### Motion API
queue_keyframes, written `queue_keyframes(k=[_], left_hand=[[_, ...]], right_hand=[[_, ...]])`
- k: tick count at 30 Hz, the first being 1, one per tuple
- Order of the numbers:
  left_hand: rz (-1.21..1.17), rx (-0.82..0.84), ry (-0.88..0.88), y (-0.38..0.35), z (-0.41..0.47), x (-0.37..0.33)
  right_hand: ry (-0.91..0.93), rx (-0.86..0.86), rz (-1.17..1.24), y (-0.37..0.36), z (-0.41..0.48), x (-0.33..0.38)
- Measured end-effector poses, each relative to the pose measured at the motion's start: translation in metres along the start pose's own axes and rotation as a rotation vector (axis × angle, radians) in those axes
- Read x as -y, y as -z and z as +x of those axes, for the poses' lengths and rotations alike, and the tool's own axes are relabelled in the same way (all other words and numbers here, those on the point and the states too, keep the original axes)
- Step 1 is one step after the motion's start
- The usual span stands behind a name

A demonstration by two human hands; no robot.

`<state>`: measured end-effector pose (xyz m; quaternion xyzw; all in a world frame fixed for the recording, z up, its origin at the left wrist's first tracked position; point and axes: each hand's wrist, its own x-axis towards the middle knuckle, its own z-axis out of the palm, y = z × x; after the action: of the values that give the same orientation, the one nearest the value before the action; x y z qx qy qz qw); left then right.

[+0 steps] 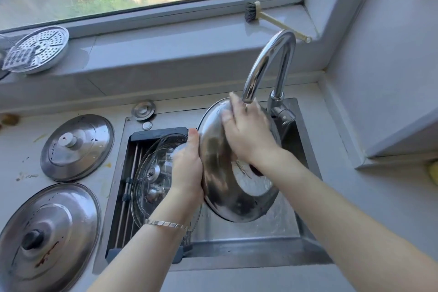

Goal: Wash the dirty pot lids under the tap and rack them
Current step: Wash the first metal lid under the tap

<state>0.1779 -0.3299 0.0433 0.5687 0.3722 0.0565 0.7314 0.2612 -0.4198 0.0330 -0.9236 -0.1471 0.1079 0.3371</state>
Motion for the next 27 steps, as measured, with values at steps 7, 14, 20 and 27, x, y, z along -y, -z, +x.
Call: queue_keyframes(k=[7,14,20,27], left_hand=[[0.124,-0.085,-0.035,-0.008,0.003,0.002],[0.147,-0.083,-0.002,0.000,-0.006,0.005],[0.151,-0.070,0.017,0.005,-0.006,0.008],[-0.007,-0.193,0.021,0.021,0.006,0.002]], right_hand=[[0.213,0.004,-0.006,-0.020,-0.012,0.026],[-0.165,-0.007,0.186,-0.020,0.010,0.008],[0.372,0.129,0.029,-0.017,0.001,0.001],[-0.183,0.107,0.307,-0.011,0.004,-0.051]])
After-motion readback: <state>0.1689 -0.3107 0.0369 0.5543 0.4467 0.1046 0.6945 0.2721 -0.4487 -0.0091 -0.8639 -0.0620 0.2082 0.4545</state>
